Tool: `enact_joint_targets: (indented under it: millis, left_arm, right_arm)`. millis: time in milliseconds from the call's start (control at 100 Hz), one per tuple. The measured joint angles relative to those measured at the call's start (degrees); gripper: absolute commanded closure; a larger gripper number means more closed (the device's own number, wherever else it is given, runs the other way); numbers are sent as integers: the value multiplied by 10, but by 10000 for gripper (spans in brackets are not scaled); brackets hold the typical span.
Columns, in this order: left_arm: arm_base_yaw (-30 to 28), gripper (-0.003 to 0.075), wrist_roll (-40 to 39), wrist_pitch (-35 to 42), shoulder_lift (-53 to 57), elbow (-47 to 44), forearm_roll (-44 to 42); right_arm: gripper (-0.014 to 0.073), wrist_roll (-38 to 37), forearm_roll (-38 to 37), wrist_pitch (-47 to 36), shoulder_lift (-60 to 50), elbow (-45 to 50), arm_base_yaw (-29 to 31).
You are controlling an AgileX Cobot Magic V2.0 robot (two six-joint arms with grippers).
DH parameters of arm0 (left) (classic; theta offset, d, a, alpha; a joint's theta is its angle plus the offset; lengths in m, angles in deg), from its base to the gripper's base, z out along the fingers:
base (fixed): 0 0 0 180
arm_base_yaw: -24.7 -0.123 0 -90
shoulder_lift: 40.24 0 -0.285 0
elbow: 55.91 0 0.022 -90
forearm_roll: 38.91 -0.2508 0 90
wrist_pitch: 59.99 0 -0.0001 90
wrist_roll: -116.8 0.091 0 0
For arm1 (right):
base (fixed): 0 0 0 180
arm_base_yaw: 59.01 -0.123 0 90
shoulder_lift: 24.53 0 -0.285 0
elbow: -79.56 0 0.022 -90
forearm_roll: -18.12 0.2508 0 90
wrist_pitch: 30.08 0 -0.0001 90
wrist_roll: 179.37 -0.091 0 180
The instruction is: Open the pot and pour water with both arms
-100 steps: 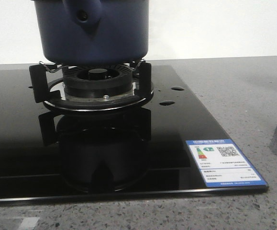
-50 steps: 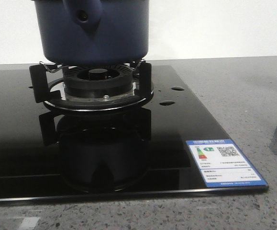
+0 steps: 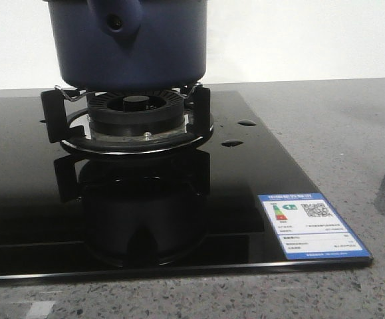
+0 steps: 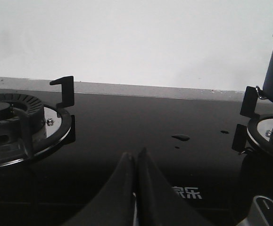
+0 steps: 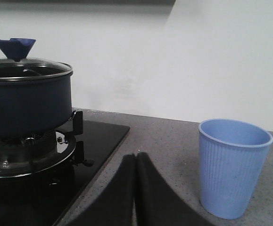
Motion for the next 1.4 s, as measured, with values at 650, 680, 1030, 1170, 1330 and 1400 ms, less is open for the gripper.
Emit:
enact_joint_targets:
  millis: [650,680,1030,1170,1330,1400]
  left_arm:
    - [1,741,-1,0,0,0,0]
    - [1,741,-1,0,0,0,0]
    - [1,741,-1,0,0,0,0]
    - [1,741,-1,0,0,0,0]
    - [1,741,-1,0,0,0,0]
    - [1,741,-1,0,0,0,0]
  right_arm:
    - [644,0,0,-1,0,0,0]
    - [644,0,0,-1,0,0,0]
    - [644,2,0,12,0,0,0]
    - [644,123,72,11,0,3,0]
    - [644,442,384,38,8,22,0]
    - [644,559,530,80,11,30,-1]
